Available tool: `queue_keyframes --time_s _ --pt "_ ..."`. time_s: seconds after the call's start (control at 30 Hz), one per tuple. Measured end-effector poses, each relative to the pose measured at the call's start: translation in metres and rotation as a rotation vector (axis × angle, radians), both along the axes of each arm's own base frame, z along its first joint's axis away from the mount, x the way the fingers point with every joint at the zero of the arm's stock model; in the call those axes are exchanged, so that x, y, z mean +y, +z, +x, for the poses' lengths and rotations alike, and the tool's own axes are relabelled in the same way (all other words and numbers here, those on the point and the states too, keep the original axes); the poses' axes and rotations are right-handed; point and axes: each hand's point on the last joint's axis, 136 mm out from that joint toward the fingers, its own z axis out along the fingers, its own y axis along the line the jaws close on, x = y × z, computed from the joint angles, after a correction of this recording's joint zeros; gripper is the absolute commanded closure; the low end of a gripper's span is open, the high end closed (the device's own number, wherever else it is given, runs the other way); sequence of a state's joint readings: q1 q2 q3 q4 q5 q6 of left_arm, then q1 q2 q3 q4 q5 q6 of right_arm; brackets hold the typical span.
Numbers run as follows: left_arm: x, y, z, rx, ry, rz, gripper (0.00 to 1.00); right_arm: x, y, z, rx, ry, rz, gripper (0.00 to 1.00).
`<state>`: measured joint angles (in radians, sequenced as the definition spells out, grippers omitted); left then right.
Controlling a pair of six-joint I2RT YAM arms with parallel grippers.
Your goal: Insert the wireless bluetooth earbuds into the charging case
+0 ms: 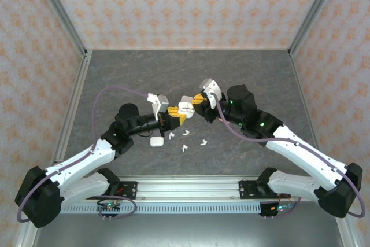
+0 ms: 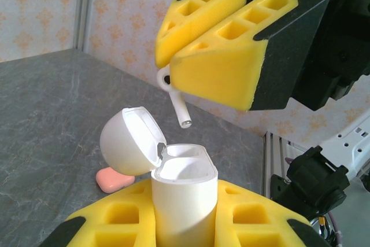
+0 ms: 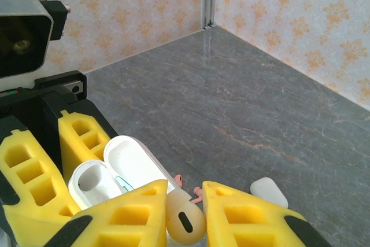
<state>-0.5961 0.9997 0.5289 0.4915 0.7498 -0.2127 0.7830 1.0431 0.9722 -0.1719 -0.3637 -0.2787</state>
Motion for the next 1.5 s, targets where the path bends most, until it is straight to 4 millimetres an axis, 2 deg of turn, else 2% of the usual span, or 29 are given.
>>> queue_keyframes --time_s 0.53,1.5 --pt "0.0 0.0 0.001 0.0 0.004 0.0 1.0 0.004 -0.014 -0.004 0.038 0.028 -0.023 0.81" --pt "0.0 -0.002 -0.001 0.011 0.004 0.009 1.0 0.015 -0.021 -0.016 0.13 0.102 0.011 0.79"
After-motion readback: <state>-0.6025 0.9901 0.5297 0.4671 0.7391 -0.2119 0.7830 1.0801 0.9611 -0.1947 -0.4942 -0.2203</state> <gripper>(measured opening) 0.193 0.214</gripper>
